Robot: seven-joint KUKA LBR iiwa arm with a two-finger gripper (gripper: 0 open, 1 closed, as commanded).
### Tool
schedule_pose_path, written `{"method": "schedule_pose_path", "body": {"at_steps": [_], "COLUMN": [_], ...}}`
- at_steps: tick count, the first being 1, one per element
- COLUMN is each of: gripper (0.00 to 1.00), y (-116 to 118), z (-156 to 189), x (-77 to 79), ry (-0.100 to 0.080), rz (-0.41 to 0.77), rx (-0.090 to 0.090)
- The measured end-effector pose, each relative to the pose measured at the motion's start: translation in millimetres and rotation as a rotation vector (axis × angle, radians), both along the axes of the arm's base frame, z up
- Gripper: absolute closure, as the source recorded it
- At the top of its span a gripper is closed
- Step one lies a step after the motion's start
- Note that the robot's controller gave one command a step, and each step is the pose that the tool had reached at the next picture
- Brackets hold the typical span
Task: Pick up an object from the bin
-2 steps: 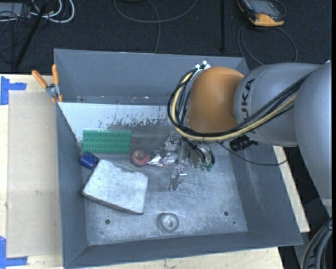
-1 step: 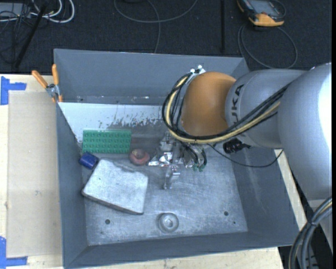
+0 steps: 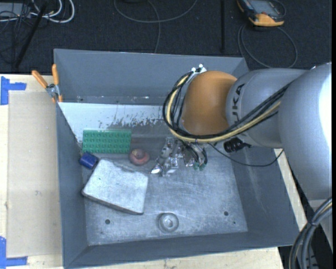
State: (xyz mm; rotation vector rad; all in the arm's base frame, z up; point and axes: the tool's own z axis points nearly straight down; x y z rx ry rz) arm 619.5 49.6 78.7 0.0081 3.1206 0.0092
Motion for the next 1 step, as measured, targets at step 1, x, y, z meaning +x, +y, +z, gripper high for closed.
{"method": "schedule_pose_path", "body": {"at_steps": [1], "gripper": [1.00], "y": [-10.6], "z": [144.1], "x": [-18.6], "ry": [0.013], "rz": [0.062], "rx": [-0.006]}}
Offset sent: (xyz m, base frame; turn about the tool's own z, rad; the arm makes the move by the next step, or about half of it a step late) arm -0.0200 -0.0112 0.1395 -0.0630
